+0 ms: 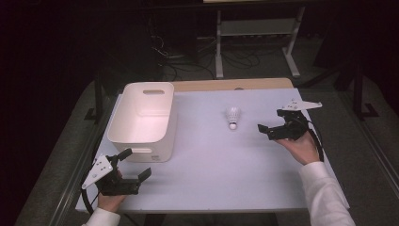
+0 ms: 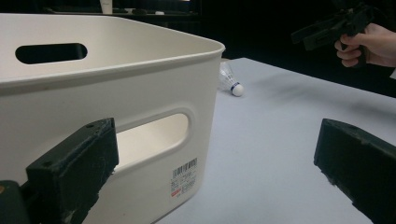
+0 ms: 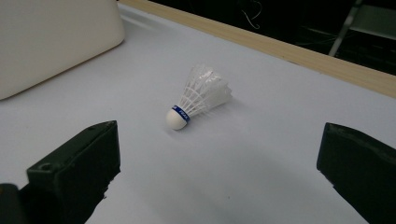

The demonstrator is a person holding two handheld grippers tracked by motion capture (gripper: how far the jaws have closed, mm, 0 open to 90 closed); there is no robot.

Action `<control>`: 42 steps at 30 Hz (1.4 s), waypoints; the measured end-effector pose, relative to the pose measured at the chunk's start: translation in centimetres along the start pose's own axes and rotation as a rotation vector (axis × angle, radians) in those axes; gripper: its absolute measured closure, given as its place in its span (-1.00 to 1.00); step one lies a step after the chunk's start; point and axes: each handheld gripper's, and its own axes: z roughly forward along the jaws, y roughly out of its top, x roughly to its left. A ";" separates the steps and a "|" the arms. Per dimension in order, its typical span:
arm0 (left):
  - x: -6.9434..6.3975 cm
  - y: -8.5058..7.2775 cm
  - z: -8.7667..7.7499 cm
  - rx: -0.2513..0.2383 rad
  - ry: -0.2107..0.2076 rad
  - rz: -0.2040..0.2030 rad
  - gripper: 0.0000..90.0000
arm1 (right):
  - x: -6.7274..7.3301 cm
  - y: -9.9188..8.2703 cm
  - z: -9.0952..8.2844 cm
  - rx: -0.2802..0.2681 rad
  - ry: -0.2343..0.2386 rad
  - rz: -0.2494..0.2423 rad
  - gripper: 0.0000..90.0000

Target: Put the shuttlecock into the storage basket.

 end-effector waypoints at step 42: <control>-0.1 0.0 0.2 0.000 -0.018 -0.001 -1.00 | -2.0 4.9 5.5 0.109 0.010 0.030 -0.94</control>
